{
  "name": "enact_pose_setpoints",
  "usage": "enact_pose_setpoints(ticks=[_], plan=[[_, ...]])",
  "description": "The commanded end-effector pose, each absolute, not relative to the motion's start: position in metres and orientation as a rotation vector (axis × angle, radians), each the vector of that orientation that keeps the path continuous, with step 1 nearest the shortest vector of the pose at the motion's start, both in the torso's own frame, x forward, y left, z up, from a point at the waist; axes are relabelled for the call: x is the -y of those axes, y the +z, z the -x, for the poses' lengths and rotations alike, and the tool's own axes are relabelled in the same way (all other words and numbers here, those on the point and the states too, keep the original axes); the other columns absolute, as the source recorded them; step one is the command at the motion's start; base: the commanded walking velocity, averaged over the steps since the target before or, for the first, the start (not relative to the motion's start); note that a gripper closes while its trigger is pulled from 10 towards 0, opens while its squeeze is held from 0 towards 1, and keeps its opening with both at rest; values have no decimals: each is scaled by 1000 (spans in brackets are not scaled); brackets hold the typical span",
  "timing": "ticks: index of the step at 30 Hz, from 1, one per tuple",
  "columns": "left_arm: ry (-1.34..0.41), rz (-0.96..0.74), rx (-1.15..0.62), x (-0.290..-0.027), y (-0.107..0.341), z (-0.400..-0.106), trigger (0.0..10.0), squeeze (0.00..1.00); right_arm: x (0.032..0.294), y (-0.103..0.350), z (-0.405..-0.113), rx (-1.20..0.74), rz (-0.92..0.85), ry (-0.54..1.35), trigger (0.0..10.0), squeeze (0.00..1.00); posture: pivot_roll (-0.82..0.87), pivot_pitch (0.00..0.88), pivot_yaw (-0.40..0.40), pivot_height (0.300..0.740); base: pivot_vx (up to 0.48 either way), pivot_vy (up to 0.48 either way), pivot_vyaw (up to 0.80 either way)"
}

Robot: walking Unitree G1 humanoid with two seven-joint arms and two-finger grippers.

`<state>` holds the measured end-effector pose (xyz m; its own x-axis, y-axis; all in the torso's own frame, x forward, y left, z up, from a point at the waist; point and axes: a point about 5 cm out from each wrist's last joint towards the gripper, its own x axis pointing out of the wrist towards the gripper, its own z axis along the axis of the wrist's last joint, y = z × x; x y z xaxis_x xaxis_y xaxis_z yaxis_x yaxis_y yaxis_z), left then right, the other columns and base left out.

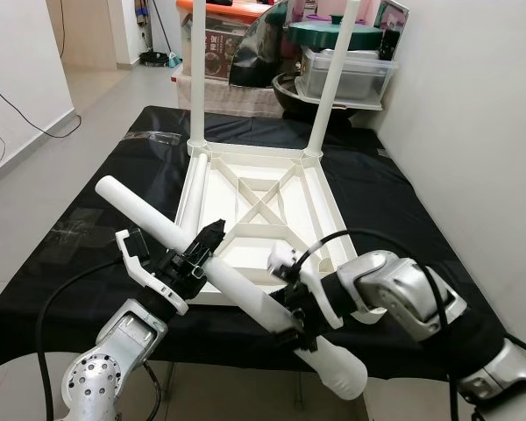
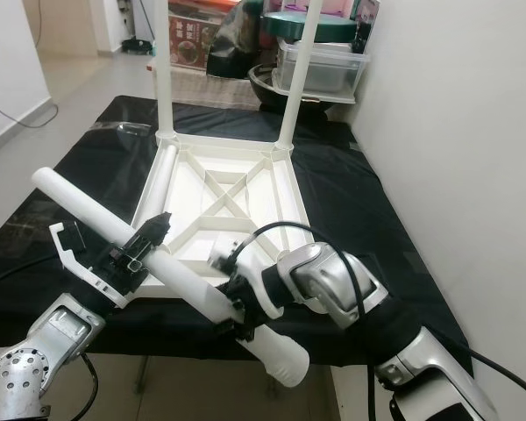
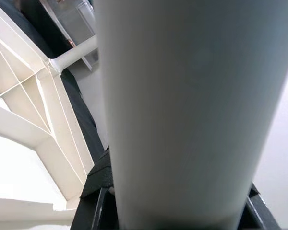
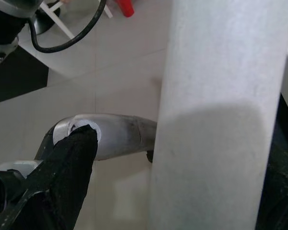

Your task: Building children table

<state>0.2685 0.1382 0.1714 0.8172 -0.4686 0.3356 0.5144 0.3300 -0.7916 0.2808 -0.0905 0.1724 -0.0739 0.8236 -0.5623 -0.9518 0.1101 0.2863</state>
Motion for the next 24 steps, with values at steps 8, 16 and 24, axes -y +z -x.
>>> enact_pose_setpoints(ticks=[8, 16, 24], plan=[[-690, 1050, 65, -130, 177, -271, 0, 0, 82, 159, -274, -748, 266, 1502, 9608, 0, 77, 0, -125, 740, 0, 0, 0], [-702, 1054, 61, -127, 177, -272, 0, 0, 78, 150, -278, -740, 321, 1445, 8235, 0, 72, 0, -120, 740, 0, 0, 0], [-716, 1057, 55, -122, 177, -273, 0, 0, 72, 141, -285, -702, 399, 1381, 1412, 0, 75, 0, -121, 740, 0, 0, 0]])
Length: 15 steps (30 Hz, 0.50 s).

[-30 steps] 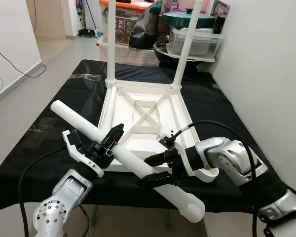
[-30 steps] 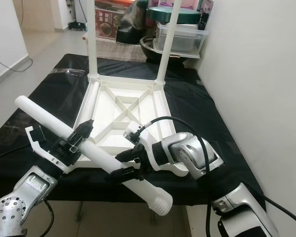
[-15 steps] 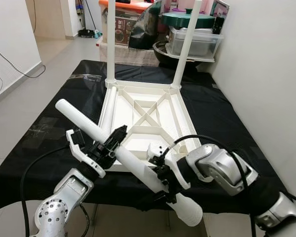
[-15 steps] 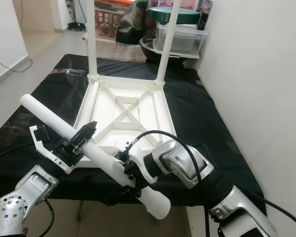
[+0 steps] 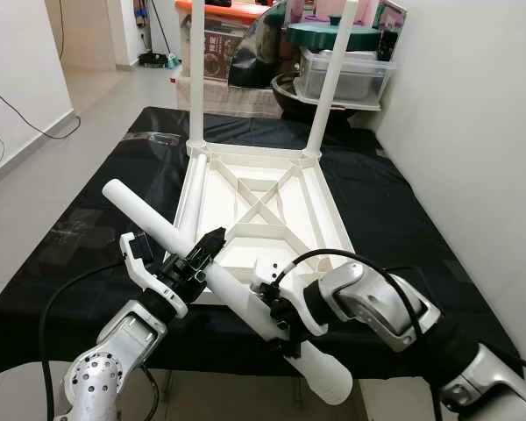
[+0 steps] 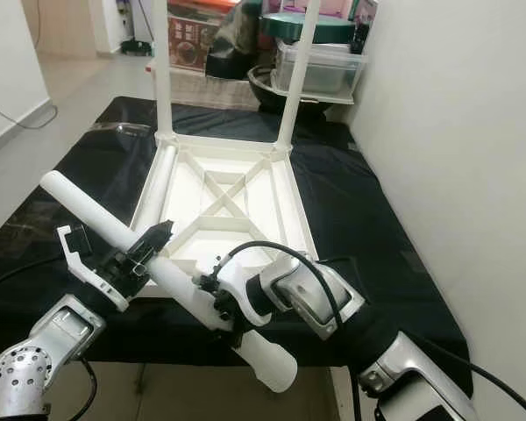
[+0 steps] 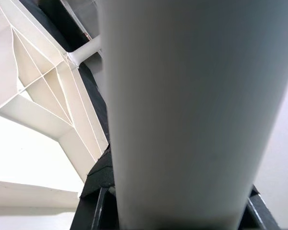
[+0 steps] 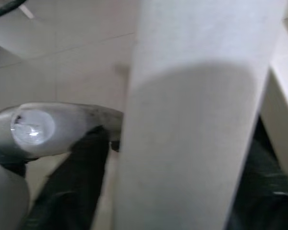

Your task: Building children table

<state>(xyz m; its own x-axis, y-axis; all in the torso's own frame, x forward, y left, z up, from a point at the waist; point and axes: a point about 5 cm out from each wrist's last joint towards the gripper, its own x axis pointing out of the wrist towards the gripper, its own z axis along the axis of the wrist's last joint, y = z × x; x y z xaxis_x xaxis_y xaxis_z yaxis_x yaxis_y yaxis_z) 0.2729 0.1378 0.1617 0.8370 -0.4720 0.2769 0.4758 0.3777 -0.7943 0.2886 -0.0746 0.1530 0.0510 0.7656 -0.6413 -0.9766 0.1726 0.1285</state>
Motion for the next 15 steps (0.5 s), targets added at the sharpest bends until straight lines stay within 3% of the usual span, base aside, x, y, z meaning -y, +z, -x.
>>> enact_pose_setpoints(ticks=[1, 2, 15], plan=[[-716, 1057, 55, -122, 177, -273, 0, 0, 72, 141, -285, -702, 399, 1381, 1412, 0, 75, 0, -121, 740, 0, 0, 0], [-717, 1056, 51, -121, 177, -272, 0, 0, 72, 140, -284, -695, 411, 1392, 0, 0, 76, 0, -121, 740, 0, 0, 0], [-709, 1053, 48, -121, 174, -273, 0, 0, 73, 136, -280, -687, 425, 1422, 0, 0, 74, 0, -119, 740, 0, 0, 0]])
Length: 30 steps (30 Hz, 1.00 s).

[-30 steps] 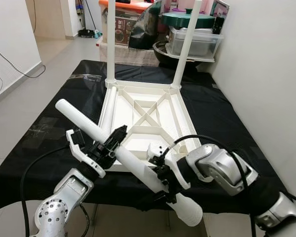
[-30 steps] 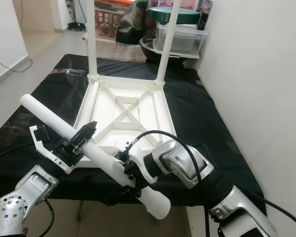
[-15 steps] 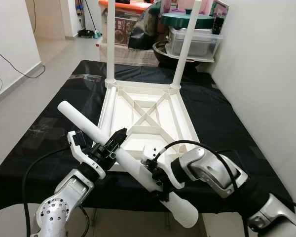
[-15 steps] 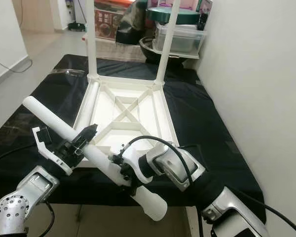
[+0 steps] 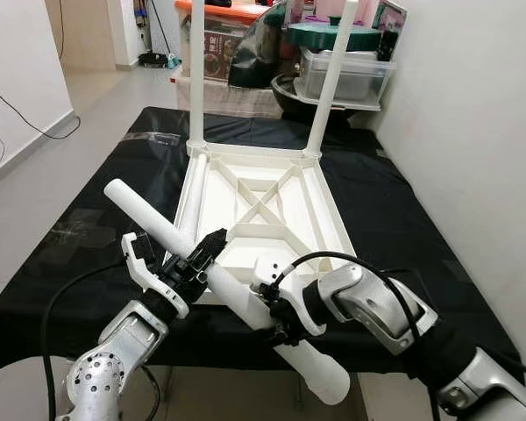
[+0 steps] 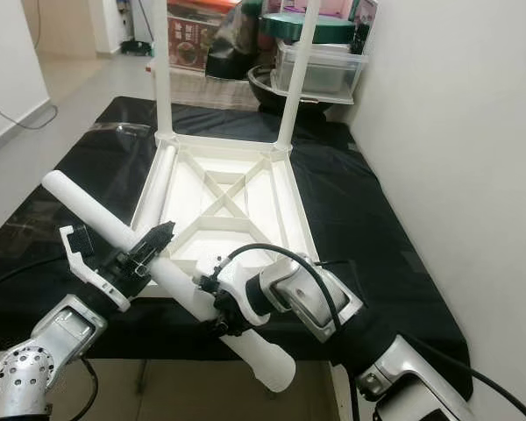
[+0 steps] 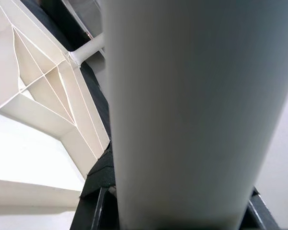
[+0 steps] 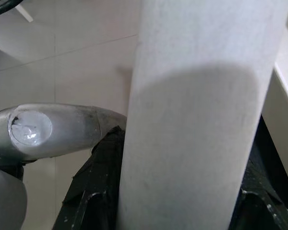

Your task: Building children table

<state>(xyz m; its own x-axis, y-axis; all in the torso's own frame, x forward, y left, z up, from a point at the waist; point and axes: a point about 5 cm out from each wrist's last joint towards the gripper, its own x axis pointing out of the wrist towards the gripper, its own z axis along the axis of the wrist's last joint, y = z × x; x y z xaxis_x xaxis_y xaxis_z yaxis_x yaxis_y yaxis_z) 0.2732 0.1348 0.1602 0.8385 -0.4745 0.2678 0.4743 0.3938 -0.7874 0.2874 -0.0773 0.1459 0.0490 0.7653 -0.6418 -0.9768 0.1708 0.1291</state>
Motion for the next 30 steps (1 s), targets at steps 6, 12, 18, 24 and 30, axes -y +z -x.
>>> enact_pose_setpoints(ticks=[6, 12, 18, 24, 30], plan=[[-664, 1015, 18, -121, 170, -277, 0, 0, 73, 138, -281, -675, 405, 1419, 0, 0, 75, 0, -119, 740, 0, 0, 0], [-658, 957, 62, -129, 173, -279, 10000, 1000, 82, 140, -284, -668, 352, 1383, 0, 0, 72, 0, -116, 740, 0, 0, 0], [-680, 1004, 106, -135, 178, -273, 10000, 1000, 95, 143, -291, -650, 270, 1312, 0, 0, 75, 0, -117, 740, 0, 0, 0], [-726, 1022, 110, -135, 181, -266, 10000, 1000, 107, 150, -301, -619, 219, 1245, 0, 0, 81, 0, -117, 740, 0, 0, 0], [-716, 1041, 142, -142, 184, -265, 10000, 1000, 132, 164, -322, -554, 168, 1097, 0, 0, 73, 0, -111, 740, 0, 0, 0]])
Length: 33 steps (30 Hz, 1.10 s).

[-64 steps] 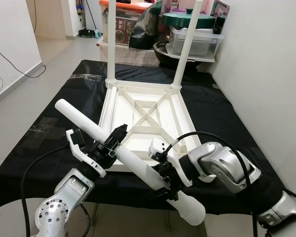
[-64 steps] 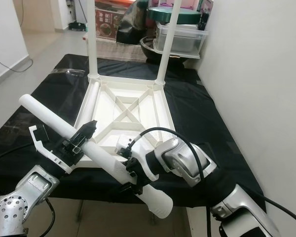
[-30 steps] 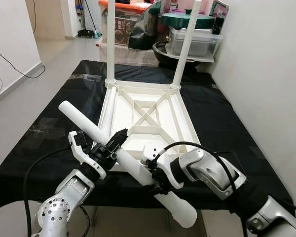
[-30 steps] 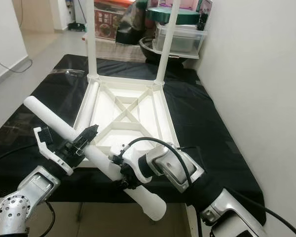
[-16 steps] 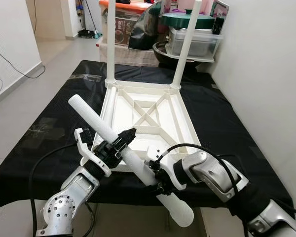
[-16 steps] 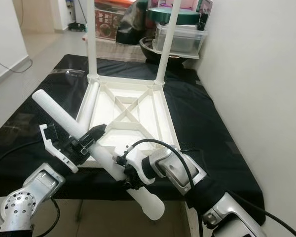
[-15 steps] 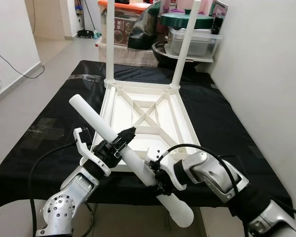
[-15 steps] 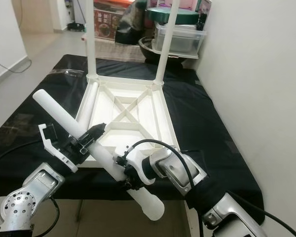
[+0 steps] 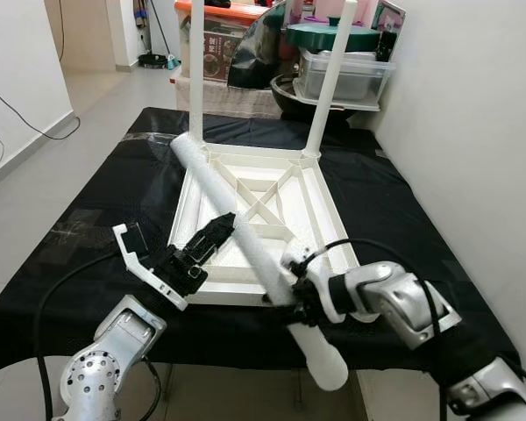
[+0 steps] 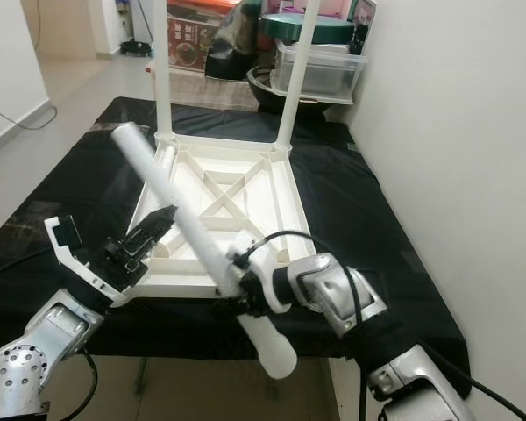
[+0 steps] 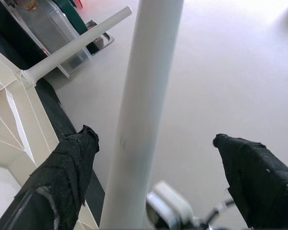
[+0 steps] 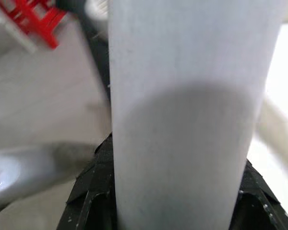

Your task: Building children table

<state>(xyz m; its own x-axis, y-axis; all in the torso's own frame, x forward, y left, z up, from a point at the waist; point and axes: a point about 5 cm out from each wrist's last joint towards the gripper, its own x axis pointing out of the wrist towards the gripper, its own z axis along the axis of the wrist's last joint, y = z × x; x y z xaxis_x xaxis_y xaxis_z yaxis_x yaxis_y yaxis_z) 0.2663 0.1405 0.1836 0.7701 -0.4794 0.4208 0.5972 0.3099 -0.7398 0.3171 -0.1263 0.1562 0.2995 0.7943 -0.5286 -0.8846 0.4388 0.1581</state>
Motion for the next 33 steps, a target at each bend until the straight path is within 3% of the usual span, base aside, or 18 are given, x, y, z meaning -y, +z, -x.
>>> enact_pose_setpoints(ticks=[1, 4, 10, 11, 12, 13, 20, 33], plan=[[-716, 1026, 149, -143, 186, -266, 10000, 1000, 140, 167, -326, -540, 160, 1056, 0, 0, 72, 0, -110, 740, 0, 0, 0], [-715, 1000, 154, -144, 188, -266, 10000, 1000, 162, 179, -339, -493, 129, 945, 0, 0, 70, 0, -106, 740, 0, 0, 0], [-673, 1021, 153, -150, 186, -267, 10000, 1000, 172, 192, -347, -444, 81, 893, 0, 0, 67, 0, -102, 740, 0, 0, 0], [-646, 1014, 142, -155, 183, -268, 10000, 275, 173, 203, -349, -405, 23, 888, 0, 0, 64, 0, -98, 740, 0, 0, 0], [-646, 1014, 142, -155, 183, -268, 10000, 275, 173, 203, -349, -405, 23, 888, 0, 0, 64, 0, -98, 740, 0, 0, 0], [-620, 983, 121, -158, 178, -269, 10000, 0, 172, 212, -351, -368, -23, 887, 0, 0, 65, 0, -97, 740, 0, 0, 0], [-554, 887, 53, -162, 163, -271, 10000, 0, 164, 225, -362, -259, -165, 820, 0, 0, 81, 0, -102, 740, 0, 0, 0], [-519, 793, -15, -162, 148, -269, 10000, 0, 179, 222, -382, -185, -269, 563, 0, 0, 79, 0, -99, 740, 0, 0, 0]])
